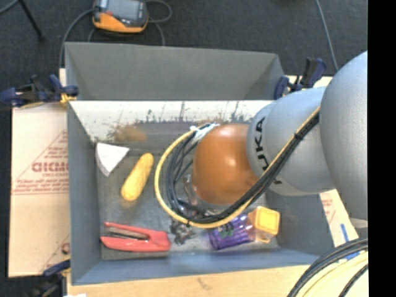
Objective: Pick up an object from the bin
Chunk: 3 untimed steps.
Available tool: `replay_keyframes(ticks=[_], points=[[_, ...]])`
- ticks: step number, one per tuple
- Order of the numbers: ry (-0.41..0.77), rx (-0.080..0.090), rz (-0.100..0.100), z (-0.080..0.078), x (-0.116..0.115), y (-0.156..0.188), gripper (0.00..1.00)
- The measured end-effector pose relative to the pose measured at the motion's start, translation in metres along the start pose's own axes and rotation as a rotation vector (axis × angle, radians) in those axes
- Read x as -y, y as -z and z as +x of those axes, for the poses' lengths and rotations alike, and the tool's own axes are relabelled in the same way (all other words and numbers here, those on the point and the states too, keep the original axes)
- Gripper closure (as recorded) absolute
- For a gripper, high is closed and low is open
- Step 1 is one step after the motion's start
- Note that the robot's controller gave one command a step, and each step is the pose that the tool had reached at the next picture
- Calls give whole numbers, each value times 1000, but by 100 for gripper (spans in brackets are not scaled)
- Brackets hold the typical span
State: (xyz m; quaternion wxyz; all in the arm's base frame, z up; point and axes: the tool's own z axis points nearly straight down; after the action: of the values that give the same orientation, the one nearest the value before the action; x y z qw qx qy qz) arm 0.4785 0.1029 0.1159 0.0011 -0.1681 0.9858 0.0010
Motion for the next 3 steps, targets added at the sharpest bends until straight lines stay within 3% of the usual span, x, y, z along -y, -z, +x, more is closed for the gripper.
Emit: replay_keyframes(ticks=[1,2,3], points=[[-54,-2,0,-20,2,32,100],[-300,1,1,-37,-23,64,0],[-300,1,1,-36,-23,64,0]])
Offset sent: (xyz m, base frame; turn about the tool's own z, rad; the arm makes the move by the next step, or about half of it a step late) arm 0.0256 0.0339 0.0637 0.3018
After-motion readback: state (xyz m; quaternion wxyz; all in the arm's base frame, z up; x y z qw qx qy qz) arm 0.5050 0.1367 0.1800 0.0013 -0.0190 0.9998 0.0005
